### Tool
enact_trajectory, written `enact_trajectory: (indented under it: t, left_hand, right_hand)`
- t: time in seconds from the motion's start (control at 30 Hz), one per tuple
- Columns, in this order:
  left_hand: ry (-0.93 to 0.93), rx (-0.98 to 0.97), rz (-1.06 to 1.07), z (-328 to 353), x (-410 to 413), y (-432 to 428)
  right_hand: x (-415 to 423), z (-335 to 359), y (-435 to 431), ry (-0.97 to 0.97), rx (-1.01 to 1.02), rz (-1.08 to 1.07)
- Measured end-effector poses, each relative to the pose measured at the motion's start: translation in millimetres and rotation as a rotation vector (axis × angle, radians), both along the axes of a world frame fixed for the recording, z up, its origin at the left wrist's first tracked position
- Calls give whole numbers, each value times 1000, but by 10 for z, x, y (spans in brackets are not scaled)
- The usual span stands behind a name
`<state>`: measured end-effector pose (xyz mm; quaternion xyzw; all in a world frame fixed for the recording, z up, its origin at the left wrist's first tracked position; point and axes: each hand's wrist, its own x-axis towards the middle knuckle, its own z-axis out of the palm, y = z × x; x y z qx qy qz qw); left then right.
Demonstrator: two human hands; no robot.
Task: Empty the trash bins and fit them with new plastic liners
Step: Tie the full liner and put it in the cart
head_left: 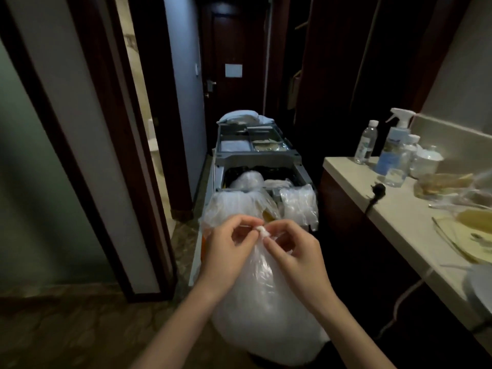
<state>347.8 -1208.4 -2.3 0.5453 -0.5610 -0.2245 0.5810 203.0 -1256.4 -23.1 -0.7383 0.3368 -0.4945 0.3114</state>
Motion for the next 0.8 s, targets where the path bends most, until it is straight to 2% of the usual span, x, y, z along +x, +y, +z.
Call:
enact_trajectory:
  t: [0.13,0.3,0.57,0.8]
  left_hand:
    - [-11,62,21,21,227,-863]
    - [-133,101,65,74,313,-1806]
    - [-243,46,34,239,335,-3030]
    - [-157,60,-89,25,357,-4122]
  right_hand:
    - [213,-52,-938,12,46,93]
    - [329,-66,-1937,32,79,148]
    - [342,126,-3032,95,19,-21]
    - [312,79,-3902,217,-5,-159]
